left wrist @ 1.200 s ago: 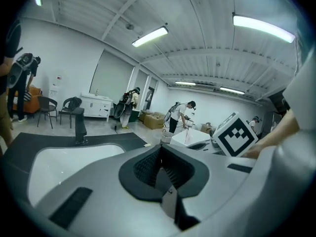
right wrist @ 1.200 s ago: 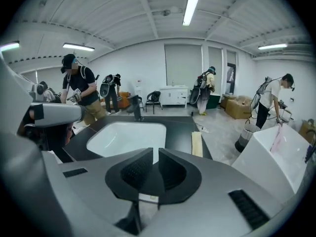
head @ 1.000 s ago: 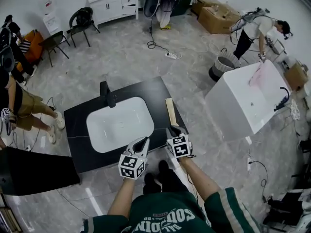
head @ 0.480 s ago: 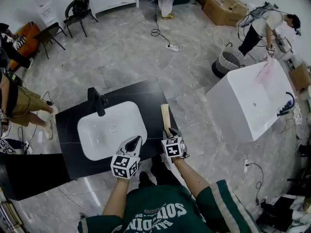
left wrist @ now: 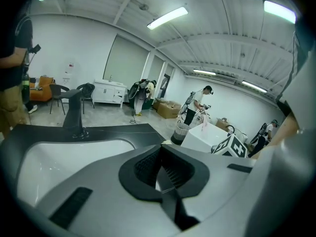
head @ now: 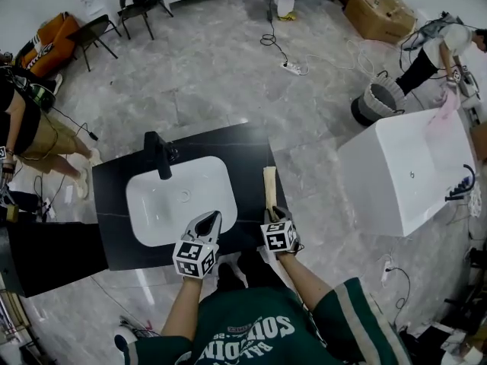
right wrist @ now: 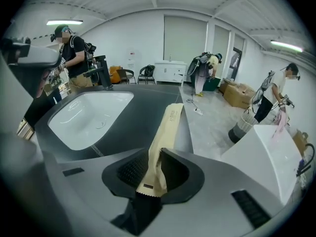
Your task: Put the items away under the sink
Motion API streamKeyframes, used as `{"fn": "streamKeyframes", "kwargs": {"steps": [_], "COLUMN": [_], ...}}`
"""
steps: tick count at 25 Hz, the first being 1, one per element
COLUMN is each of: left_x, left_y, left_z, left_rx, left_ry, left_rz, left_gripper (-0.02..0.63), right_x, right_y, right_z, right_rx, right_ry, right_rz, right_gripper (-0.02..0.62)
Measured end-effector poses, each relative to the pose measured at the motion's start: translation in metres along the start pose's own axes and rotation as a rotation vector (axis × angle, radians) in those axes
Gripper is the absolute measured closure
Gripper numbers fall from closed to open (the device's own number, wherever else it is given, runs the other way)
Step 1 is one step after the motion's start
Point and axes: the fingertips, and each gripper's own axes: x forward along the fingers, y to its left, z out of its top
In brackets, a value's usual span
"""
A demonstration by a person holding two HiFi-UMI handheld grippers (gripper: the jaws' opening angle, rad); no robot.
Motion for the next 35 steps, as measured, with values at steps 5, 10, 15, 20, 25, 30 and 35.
{"fn": "streamKeyframes", "kwargs": {"steps": [5, 10, 15, 20, 25, 30, 35], "left_x": [-0.002, -0.021, -0.050, -0.083, -0.123, -0.182, -0.248], "left_y": [0.014, 0.025, 0.042, 0.043, 0.033, 0.024, -0.001], "left_z": [-0.008, -0.021, -0.035, -0.062, -0.088, -0.110, -0.133], "left_rx": [-0.032, -0.066, -0.080, -0.102, -0.133, -0.154, -0.160], "left_ry": [0.000, -0.001, -0.008, -0.015, -0.044, -0.092, -0.145], "left_rz": [0.051, 0.124, 0.181, 0.225, 0.263, 0.319, 0.373], "left_gripper": [0.595, 0.594, 0.594, 0.594, 0.594, 0.594, 0.594], "right_x": [0.004, 0.008, 0.008, 0.009, 0.001, -0.024, -0.072], "right_y": [-0.003, -0.005, -0.002, -0.002, 0.003, 0.030, 0.081], "right_z": [0.002, -0.004, -0.004, 0.000, -0.003, -0.004, -0.016], "right_rx": [0.020, 0.081, 0.088, 0.035, -0.005, -0.037, -0.068], "right_ry": [-0.034, -0.052, -0.066, -0.076, -0.098, -0.135, -0.192], "right_rz": [0.016, 0.053, 0.056, 0.054, 0.064, 0.088, 0.164], "right_gripper": [0.511, 0.529, 0.540, 0.546, 0.549, 0.549, 0.549]}}
